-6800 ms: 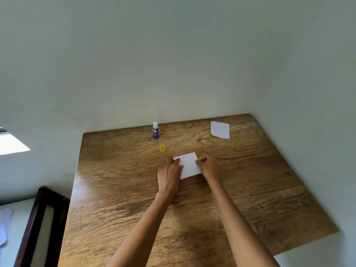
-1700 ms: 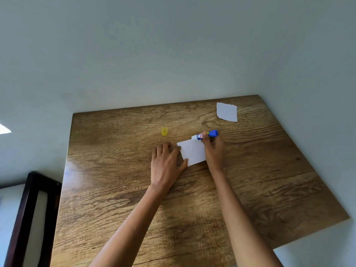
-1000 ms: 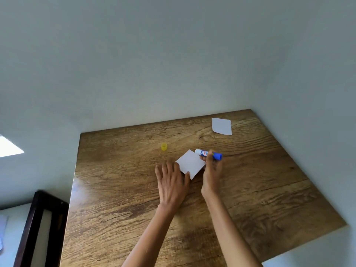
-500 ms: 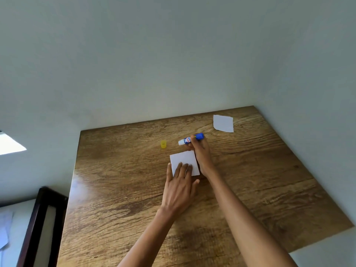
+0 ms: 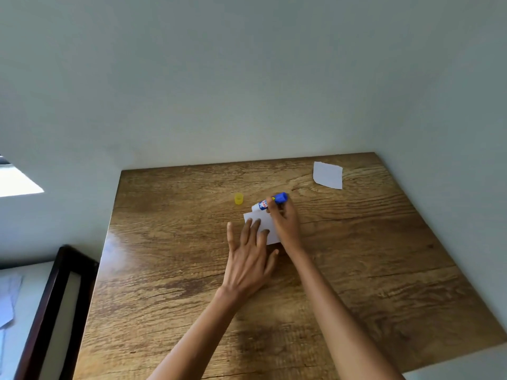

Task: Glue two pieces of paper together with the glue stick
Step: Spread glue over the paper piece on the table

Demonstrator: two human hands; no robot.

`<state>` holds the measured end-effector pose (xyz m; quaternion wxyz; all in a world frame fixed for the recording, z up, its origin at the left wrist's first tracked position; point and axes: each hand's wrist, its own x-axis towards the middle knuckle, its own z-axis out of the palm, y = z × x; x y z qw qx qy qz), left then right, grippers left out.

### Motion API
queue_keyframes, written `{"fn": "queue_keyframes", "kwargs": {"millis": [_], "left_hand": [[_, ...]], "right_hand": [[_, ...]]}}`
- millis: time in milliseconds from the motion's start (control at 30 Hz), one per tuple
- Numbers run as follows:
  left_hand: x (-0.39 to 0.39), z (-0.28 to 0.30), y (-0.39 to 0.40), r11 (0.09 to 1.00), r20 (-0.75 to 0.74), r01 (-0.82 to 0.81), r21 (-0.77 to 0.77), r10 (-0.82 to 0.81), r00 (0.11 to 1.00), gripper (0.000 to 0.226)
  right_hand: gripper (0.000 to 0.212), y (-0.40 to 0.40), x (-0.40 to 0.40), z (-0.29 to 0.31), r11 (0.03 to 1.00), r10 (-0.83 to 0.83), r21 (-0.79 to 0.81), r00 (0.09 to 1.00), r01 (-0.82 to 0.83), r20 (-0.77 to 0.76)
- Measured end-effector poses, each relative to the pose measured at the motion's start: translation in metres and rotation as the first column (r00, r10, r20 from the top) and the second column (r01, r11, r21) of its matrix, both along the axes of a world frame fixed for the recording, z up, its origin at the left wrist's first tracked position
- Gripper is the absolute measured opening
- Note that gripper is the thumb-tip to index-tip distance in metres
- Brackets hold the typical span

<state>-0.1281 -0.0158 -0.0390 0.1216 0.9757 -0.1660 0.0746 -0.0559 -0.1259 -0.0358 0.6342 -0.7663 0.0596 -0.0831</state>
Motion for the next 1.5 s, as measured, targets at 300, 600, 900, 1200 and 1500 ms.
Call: {"fn": "queue_keyframes", "kwargs": {"millis": [300, 600, 900, 1200, 1500], "left_hand": [[0.002, 0.003, 0.004, 1.0, -0.013, 0.006, 0.0, -0.006, 1.0, 0.042], [0.002, 0.005, 0.003, 0.999, -0.033, 0.014, 0.031, -0.013, 0.999, 0.044], [0.002, 0.005, 0.004, 1.0, -0.075, 0.019, 0.023, -0.017, 0.997, 0.047], [0.002, 0.006, 0.003, 0.999, -0.082, 0.02, 0.032, -0.017, 0.996, 0.048], [0.002, 0.006, 0.002, 0.997, -0.062, 0.036, 0.062, -0.032, 0.998, 0.05]], "right_hand": [[0.015, 0.008, 0.005, -0.012, 0.993, 0.047, -0.107, 0.998, -0.05, -0.03], [0.025, 0.008, 0.005, -0.013, 0.982, 0.046, -0.179, 0.997, -0.057, -0.065], [0.019, -0.009, 0.003, -0.008, 0.992, -0.067, -0.115, 0.996, 0.061, -0.052], [0.024, -0.032, 0.003, -0.007, 0.982, -0.175, -0.073, 0.984, 0.172, -0.037], [0.012, -0.005, 0.0, -0.008, 0.996, -0.037, -0.088, 0.999, 0.033, -0.038]]}}
